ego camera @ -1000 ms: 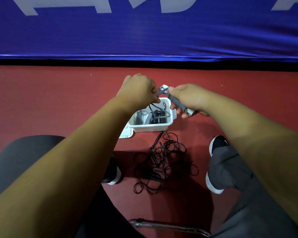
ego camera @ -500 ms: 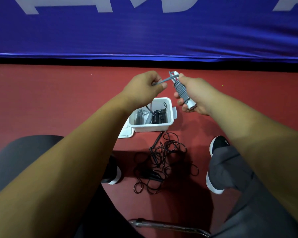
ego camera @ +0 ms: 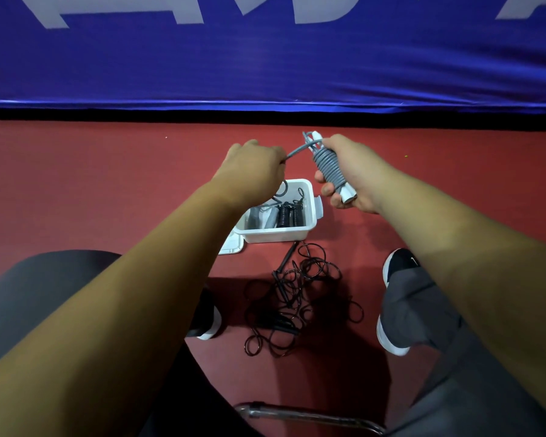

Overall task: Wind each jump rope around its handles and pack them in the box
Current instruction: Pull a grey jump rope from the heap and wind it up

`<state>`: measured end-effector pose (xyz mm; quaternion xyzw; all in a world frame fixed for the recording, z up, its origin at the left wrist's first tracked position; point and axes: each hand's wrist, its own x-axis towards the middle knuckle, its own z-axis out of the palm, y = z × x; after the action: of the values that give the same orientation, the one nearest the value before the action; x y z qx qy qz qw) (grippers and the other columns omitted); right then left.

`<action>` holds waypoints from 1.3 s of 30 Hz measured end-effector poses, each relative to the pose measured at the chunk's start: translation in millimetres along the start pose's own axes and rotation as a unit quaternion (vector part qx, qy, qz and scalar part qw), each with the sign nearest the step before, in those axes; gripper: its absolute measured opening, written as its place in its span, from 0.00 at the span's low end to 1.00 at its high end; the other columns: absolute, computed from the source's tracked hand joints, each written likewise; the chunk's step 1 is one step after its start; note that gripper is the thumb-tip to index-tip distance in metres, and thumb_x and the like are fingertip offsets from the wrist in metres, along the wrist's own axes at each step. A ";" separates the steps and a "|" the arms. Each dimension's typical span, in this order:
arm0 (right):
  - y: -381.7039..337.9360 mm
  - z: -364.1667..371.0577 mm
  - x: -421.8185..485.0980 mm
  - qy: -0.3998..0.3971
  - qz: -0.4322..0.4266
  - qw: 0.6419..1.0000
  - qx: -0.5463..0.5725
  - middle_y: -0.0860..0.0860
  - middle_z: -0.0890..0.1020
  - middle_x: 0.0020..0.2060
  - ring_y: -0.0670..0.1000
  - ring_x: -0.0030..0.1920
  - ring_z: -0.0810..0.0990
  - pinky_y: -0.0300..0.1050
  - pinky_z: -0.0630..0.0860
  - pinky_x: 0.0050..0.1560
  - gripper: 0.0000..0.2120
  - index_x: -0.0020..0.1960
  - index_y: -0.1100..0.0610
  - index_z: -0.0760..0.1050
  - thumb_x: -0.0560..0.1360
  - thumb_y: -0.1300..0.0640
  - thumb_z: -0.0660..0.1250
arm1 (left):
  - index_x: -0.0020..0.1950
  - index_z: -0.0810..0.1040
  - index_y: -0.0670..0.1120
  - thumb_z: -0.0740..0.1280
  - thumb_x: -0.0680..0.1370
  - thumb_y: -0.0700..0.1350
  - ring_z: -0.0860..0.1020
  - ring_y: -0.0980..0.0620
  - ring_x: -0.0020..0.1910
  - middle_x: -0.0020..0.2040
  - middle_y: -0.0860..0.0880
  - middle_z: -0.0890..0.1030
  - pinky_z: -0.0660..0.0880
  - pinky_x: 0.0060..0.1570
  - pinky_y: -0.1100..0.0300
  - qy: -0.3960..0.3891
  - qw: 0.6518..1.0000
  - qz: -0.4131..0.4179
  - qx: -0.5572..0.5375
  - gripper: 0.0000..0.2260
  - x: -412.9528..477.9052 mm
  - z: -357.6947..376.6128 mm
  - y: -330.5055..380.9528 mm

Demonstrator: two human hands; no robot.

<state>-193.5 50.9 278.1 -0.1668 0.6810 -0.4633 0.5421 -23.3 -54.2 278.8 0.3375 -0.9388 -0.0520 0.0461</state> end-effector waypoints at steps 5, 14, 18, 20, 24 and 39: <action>-1.8 -7.7 3.9 -0.007 0.017 0.999 0.038 0.52 0.79 0.35 0.49 0.26 0.71 0.39 0.68 0.31 0.16 0.53 0.55 0.77 0.82 0.43 0.59 | 0.52 0.79 0.50 0.63 0.78 0.38 0.86 0.51 0.43 0.43 0.49 0.86 0.83 0.48 0.50 -0.043 0.948 -0.040 -0.313 0.09 -4.9 -9.3 5.1; -1.3 -8.0 6.1 0.003 0.017 1.000 0.026 0.52 0.79 0.37 0.49 0.26 0.71 0.39 0.68 0.30 0.16 0.54 0.55 0.77 0.81 0.44 0.60 | 0.47 0.73 0.47 0.59 0.73 0.24 0.82 0.48 0.48 0.43 0.47 0.82 0.78 0.45 0.57 -0.064 0.861 -0.072 -0.500 0.18 -2.6 -5.7 8.7; -1.0 -8.1 8.4 0.011 0.010 1.000 0.023 0.52 0.80 0.38 0.49 0.26 0.72 0.39 0.68 0.29 0.16 0.55 0.55 0.78 0.81 0.44 0.60 | 0.49 0.76 0.43 0.58 0.67 0.29 0.80 0.47 0.36 0.37 0.46 0.79 0.77 0.43 0.53 -0.055 0.831 -0.058 -0.550 0.16 -4.8 -11.0 12.5; -1.7 -9.1 8.0 0.014 0.007 1.000 0.025 0.52 0.80 0.38 0.49 0.25 0.72 0.39 0.68 0.29 0.15 0.55 0.55 0.78 0.82 0.45 0.60 | 0.52 0.78 0.42 0.59 0.64 0.34 0.76 0.47 0.31 0.37 0.44 0.79 0.74 0.35 0.58 -0.063 0.826 -0.062 -0.557 0.18 -7.5 -15.8 15.9; -1.6 -11.4 7.1 0.021 0.011 0.999 0.024 0.51 0.79 0.37 0.48 0.25 0.72 0.38 0.68 0.28 0.14 0.53 0.54 0.77 0.82 0.45 0.60 | 0.54 0.81 0.41 0.63 0.69 0.39 0.68 0.50 0.30 0.39 0.41 0.78 0.63 0.28 0.60 -0.095 0.834 -0.077 -0.538 0.15 -10.2 -19.3 18.1; -1.9 -10.4 5.7 0.027 0.006 0.999 0.026 0.52 0.81 0.38 0.48 0.26 0.72 0.39 0.68 0.29 0.16 0.54 0.54 0.78 0.82 0.43 0.62 | 0.49 0.81 0.48 0.65 0.85 0.55 0.75 0.54 0.37 0.39 0.48 0.86 0.72 0.43 0.58 -0.192 0.889 -0.097 -0.405 0.13 -8.0 -7.1 -1.8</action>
<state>-205.3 50.5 276.2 -0.1359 0.6839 -0.4825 0.5301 -15.1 -50.9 285.2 0.3622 -0.7892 -0.4960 -0.0075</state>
